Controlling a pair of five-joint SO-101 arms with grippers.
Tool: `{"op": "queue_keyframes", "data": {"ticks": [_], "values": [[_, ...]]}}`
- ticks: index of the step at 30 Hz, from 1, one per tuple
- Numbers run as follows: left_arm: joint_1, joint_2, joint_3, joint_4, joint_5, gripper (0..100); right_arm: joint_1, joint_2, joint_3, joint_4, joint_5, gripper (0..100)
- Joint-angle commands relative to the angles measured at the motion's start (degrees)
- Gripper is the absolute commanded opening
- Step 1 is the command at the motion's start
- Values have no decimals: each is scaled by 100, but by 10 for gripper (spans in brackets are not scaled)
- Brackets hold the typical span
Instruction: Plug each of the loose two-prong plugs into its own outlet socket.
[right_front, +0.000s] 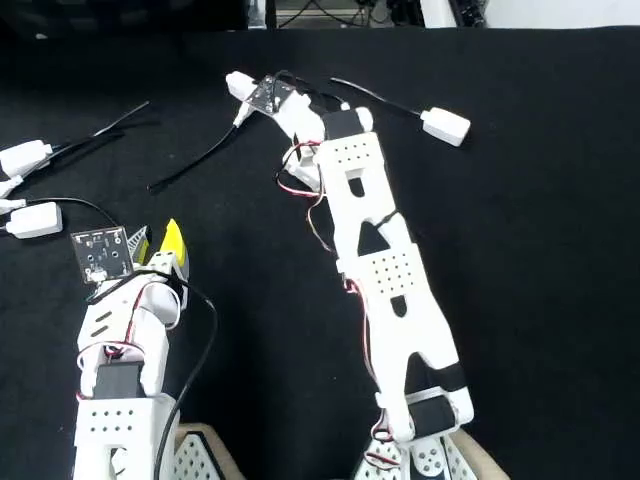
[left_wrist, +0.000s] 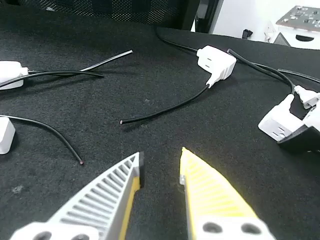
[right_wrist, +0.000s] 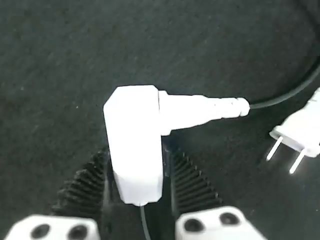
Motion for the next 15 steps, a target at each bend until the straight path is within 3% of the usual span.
{"op": "queue_keyframes", "data": {"ticks": [1,8,15], "values": [[4,-9,92,9,-35,145,141,-92,-4,-62,-563,67],[4,-9,92,9,-26,145,193,-497,-409,264,-853,323],[4,-9,92,0,-26,145,176,-602,-1279,853,-853,382]]}}
